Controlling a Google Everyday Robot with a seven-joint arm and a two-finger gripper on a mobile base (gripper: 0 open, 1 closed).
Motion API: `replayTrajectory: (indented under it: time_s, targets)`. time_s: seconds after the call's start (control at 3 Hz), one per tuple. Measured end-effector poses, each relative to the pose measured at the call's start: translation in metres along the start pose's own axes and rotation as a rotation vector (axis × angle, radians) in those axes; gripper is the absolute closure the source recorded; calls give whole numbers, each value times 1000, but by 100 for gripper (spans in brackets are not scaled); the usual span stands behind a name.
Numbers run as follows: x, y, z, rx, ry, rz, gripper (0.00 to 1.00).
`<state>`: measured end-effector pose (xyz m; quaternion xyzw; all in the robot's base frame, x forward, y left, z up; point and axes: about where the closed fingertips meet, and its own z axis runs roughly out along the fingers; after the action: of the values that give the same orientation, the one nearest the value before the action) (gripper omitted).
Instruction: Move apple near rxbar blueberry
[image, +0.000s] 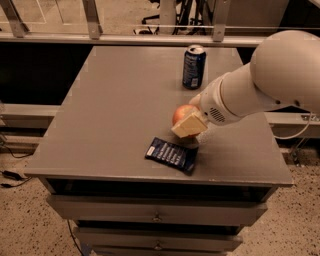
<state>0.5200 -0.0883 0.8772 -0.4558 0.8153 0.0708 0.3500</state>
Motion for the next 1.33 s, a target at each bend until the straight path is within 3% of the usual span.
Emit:
replayTrajectory:
  time_s: [0.33, 0.67, 1.0, 1.33]
  targets:
    - [5, -5, 0, 36, -7, 16, 84]
    - [9, -6, 1, 45, -14, 33, 61]
    - [12, -4, 3, 44, -17, 50, 30]
    - [14, -2, 5, 39, -16, 60, 7]
